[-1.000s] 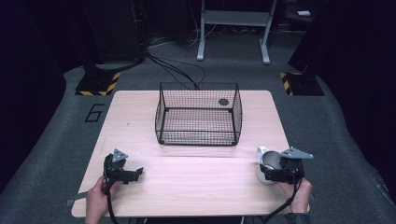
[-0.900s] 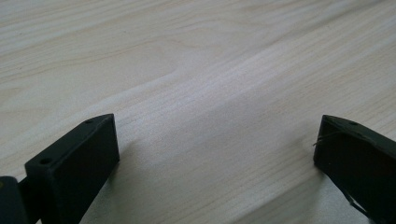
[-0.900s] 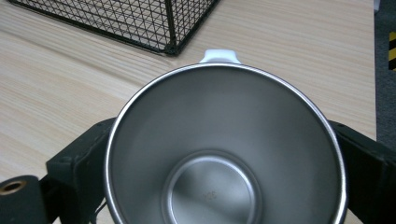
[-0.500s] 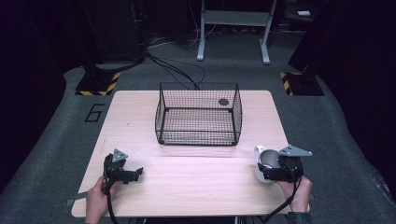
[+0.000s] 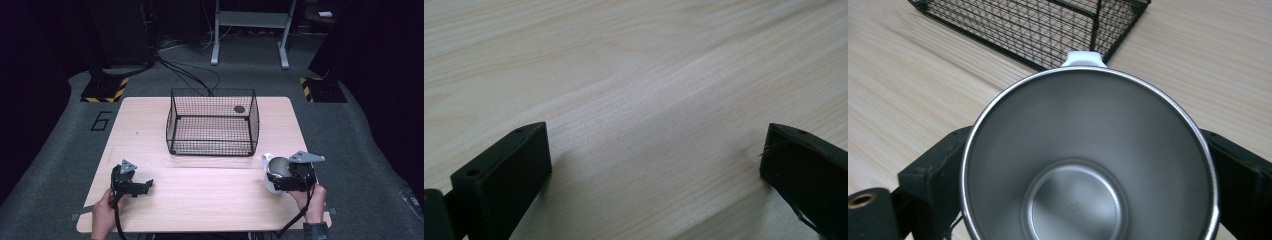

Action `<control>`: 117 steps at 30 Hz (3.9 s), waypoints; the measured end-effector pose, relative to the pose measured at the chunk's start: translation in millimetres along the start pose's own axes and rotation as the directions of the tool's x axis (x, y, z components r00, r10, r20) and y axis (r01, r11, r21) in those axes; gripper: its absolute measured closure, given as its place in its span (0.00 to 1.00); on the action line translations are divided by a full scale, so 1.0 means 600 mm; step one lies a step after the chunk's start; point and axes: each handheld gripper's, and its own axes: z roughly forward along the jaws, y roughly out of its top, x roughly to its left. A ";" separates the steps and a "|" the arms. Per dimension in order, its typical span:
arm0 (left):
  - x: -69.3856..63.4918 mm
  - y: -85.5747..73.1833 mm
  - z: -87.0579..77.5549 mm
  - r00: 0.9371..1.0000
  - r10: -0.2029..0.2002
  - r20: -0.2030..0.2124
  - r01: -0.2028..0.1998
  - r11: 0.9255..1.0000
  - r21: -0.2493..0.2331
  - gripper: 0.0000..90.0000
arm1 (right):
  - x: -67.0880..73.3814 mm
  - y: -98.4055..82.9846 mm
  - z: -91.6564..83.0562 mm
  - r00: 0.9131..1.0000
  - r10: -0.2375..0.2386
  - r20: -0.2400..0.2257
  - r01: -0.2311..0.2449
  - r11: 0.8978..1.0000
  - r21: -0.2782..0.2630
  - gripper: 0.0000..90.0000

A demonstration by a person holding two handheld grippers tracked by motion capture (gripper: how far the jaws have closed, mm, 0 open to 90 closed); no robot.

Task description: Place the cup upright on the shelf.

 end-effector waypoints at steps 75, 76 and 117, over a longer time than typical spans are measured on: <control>0.000 0.000 0.000 1.000 0.004 0.000 -0.004 1.000 0.003 0.00 | 0.137 0.289 0.046 0.928 -0.236 -0.290 0.217 0.971 -0.095 0.06; 0.000 0.000 0.000 1.000 0.004 0.000 -0.004 1.000 0.003 0.00 | 0.137 0.289 0.046 0.928 -0.236 -0.290 0.217 0.971 -0.095 0.06; 0.000 0.000 -0.001 1.000 0.003 0.000 -0.003 1.000 0.004 0.00 | 0.088 0.392 0.169 0.961 -0.171 -0.218 0.177 0.984 0.009 0.06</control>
